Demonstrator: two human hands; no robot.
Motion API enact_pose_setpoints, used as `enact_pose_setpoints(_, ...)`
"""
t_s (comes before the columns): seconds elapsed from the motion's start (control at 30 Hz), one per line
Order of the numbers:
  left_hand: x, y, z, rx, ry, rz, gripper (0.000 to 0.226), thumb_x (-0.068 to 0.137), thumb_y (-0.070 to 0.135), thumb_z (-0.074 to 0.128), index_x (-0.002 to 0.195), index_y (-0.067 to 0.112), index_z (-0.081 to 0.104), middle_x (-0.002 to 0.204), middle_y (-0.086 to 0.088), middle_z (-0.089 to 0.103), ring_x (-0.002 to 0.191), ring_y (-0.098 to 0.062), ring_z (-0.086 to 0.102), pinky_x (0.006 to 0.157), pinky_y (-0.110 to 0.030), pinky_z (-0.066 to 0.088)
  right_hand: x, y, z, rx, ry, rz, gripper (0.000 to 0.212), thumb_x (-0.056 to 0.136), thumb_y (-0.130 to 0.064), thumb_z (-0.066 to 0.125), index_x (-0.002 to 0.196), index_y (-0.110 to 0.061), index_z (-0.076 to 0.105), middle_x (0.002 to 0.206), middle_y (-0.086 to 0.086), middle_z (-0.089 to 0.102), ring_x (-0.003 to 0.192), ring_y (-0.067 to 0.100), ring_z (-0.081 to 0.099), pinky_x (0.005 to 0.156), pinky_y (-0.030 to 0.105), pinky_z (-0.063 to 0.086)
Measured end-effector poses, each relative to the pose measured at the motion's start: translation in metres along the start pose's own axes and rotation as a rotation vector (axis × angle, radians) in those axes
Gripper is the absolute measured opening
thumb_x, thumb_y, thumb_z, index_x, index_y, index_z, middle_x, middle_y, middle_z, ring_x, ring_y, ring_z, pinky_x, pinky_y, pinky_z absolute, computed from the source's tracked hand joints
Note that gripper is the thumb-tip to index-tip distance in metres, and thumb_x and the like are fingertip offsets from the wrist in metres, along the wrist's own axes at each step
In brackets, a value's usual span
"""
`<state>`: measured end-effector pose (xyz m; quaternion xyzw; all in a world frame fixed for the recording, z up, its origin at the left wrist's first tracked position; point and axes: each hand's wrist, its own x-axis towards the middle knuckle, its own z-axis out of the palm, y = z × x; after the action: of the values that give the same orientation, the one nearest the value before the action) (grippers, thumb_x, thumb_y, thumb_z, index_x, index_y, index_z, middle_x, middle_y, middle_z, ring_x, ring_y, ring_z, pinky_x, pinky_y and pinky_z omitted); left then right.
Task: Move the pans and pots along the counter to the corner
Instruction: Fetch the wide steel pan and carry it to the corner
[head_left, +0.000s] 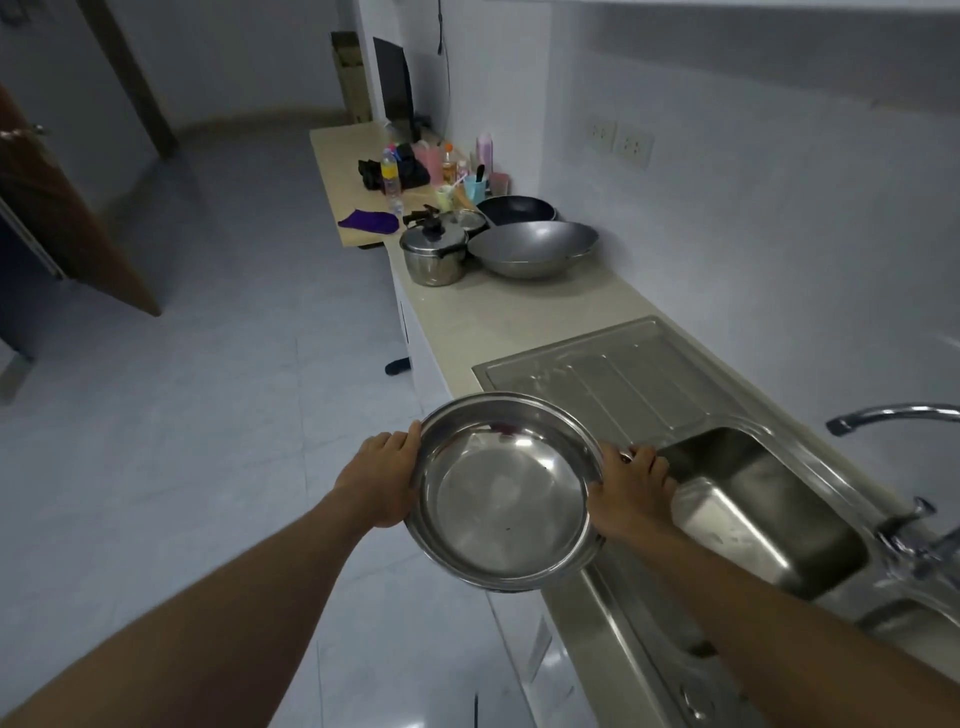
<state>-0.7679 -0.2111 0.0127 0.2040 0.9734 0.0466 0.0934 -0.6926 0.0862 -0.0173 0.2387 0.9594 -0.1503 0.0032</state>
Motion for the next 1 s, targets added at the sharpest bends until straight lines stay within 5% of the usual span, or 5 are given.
enact_pose_setpoints(0.47,0.206,-0.096,-0.042,0.063,-0.018,0.162,0.103,0.086,0.034,0.073,0.157,0.011,0.001,0.154,-0.011,0.03,0.142,-0.03,0.026,0.117,-0.041,0.027,0.147,-0.103,0.029,0.034,0.018,0.121,0.037,0.089,-0.03,0.059,0.123,-0.026,0.045,0.137,0.013,0.034,0.126,0.032,0.033,0.107,0.044,0.03)
enact_pose_setpoints(1.0,0.413,-0.127,-0.061,0.185,-0.09,0.391,0.119,0.083,0.031,0.077,0.154,0.003,-0.015,0.164,-0.016,-0.011,0.152,-0.031,-0.005,0.124,-0.044,0.007,0.28,-0.155,0.053,0.01,0.047,0.265,0.064,0.097,-0.03,0.051,0.154,-0.016,0.026,0.163,0.002,0.025,0.154,0.026,0.008,0.121,0.047,0.019)
